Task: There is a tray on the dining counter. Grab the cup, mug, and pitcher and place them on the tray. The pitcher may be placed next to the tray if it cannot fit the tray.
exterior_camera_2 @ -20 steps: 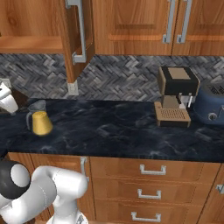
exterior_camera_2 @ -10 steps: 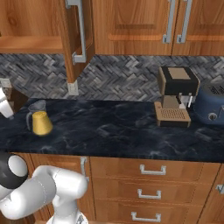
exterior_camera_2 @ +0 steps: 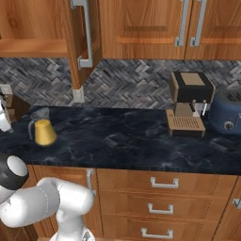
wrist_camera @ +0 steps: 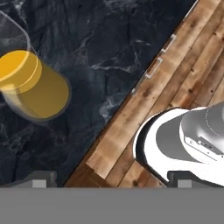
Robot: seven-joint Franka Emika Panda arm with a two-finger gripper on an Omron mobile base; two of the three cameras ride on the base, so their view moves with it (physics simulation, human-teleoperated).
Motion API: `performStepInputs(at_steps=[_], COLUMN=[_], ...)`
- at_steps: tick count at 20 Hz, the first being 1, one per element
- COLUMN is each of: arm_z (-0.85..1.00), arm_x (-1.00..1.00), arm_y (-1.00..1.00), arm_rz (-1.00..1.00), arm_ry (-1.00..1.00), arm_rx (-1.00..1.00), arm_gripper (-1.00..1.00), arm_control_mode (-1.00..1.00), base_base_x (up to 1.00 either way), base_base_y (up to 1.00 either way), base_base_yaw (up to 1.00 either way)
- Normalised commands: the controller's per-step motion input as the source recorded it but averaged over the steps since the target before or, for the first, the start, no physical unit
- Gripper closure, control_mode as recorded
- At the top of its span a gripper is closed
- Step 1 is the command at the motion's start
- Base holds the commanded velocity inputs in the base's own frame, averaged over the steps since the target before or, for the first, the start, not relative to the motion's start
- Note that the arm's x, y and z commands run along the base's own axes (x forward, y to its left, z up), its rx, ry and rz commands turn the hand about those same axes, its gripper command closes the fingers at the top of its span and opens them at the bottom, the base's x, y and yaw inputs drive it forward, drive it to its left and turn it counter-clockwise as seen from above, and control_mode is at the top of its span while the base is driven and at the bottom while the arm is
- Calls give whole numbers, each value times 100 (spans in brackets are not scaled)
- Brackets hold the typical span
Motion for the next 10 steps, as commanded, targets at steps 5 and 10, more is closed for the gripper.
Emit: performStepInputs(at_steps=[5,10], arm_z=[-13,-6], arm_x=[31,34], arm_y=[27,21], arm_rz=[-8,-7], arm_ry=[0,0], arm_rx=[-9,-14], arm_gripper=[-100,-100], arm_control_mode=[-100,-100], base_base_x=[0,0], base_base_y=[0,0], base_base_yaw=[0,0])
